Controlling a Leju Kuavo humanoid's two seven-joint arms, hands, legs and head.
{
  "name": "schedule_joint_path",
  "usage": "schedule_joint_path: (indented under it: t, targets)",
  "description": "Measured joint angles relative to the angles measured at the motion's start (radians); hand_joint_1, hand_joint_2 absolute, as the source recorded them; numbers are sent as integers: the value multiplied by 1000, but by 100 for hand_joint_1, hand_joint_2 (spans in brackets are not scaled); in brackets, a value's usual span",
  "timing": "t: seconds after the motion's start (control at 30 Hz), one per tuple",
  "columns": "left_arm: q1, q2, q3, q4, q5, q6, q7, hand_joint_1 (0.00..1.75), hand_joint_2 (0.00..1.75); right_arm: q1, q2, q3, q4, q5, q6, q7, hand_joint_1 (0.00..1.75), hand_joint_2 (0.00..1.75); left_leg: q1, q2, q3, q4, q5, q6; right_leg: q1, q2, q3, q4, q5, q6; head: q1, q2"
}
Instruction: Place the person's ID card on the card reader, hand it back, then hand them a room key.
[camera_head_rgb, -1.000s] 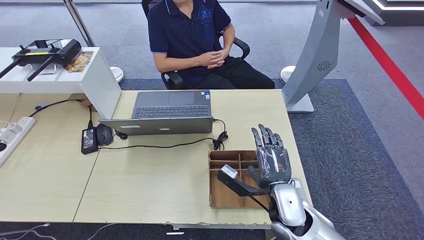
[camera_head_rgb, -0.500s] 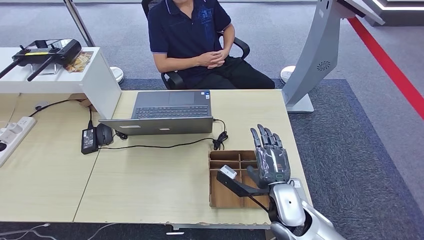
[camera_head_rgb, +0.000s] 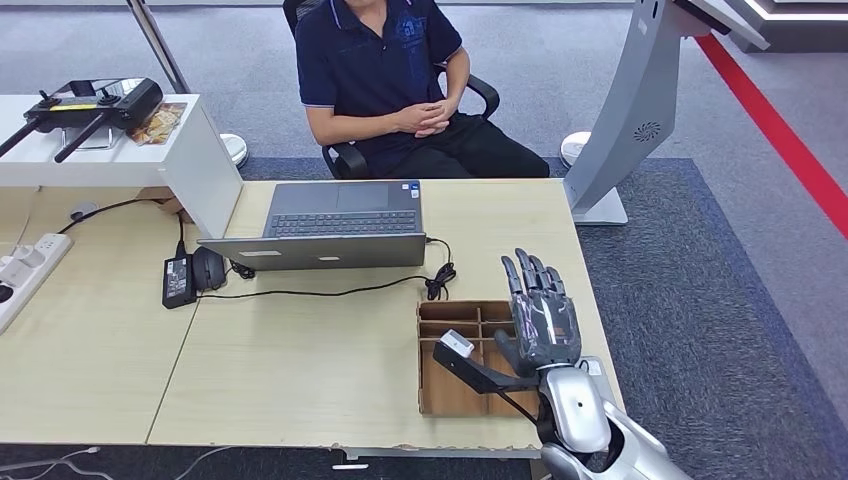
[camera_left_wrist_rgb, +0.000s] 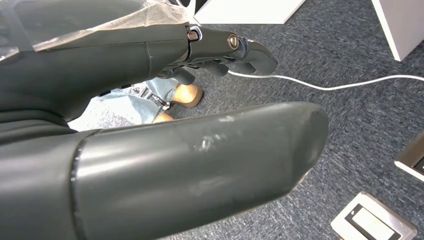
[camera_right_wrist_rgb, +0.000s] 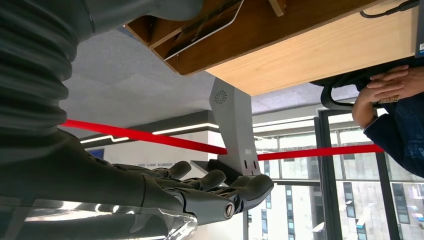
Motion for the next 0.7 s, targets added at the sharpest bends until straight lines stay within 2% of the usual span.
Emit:
schedule_joint_path:
  t: [0.7]
  targets:
    - [0,0,0,0,0,0,0,0,0,0,0,0,1,0,1,2,17,175,0,0,0,0,0,0,0,0,0,0,0,0,0,0]
